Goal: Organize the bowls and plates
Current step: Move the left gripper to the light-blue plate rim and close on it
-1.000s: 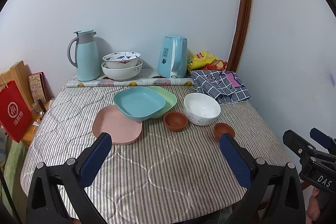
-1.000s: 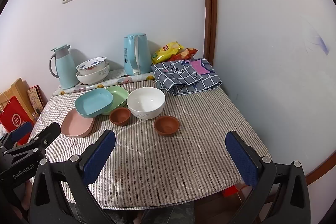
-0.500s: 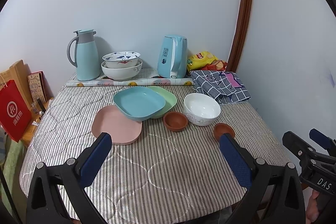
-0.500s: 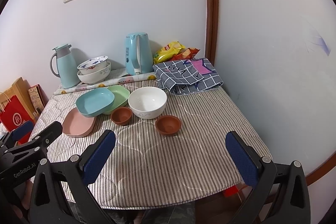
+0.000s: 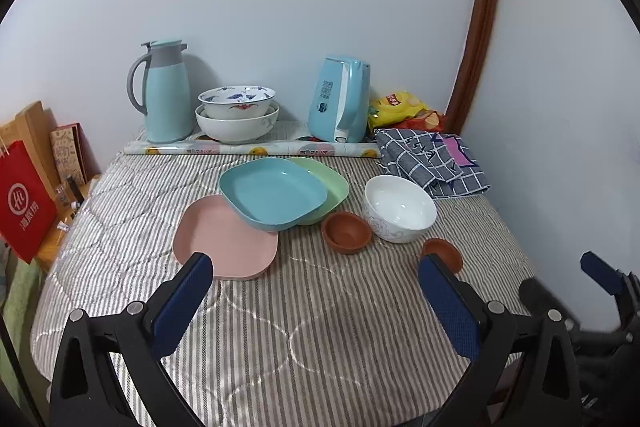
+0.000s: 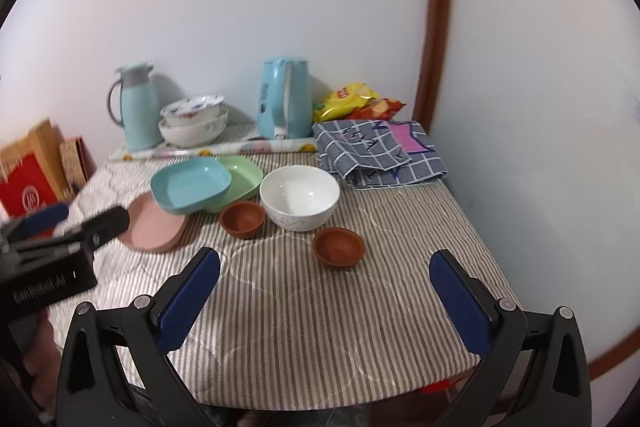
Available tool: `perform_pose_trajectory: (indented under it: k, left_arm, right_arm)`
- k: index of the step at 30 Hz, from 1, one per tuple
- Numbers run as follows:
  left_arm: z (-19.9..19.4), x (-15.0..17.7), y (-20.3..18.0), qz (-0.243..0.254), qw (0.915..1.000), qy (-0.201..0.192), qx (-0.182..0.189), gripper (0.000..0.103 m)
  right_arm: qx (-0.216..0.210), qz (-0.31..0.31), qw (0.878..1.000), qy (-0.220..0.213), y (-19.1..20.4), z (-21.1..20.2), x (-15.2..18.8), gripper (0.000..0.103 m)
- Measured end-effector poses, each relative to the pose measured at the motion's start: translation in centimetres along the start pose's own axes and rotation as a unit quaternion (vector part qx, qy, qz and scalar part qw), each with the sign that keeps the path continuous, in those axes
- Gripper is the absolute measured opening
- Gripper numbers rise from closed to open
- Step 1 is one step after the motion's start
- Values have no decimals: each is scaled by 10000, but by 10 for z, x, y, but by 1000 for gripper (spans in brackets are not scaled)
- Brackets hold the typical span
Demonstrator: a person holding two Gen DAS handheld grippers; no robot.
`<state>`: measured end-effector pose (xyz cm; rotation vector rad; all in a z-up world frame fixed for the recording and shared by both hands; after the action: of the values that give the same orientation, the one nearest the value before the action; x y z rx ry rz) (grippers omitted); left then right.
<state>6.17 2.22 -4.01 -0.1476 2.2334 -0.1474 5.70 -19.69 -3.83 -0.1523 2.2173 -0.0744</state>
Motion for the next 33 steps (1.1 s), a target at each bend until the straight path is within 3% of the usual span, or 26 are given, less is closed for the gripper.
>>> perform_pose_trajectory:
  k: [6,13,20,25,29,33]
  left_arm:
    - [16,-9,8,-54,10000,-61,18,103]
    - [37,-20,13,-92,9998,-197,-6,103]
    - [65,-34,20,-71,9997,-126,-177,103]
    - [86,-45,37,-420,9991,75,25,103]
    - [105,-52,50,-257,9987,235,-382,103]
    - [123,-55,68,-376,9973,429,-466,103]
  right_arm:
    - [-57,-275,9996,-72,16,21,-6,103]
    - [-420,42,9990,164,17,53,-11,103]
    - [-794,328,9953,445,22,88,-27,103]
    - [-748,99,9953,602,37,111,-42,103]
    - [-910,73,9921,855,53,133,-47,101]
    - [-1037,-50,9909,861,69,146,-56,100]
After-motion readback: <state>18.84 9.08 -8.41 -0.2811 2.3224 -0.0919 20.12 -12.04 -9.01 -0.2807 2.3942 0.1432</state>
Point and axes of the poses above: each gripper's, at about its wrist camera, not at the fingertips, and z roughly the way its jaws point, y to its left, x to its underside, the point moved 5 cm from there along z, roughly the way its jaws point, and after that the axes turned 3 degrees about x, right-handed, at the moved point
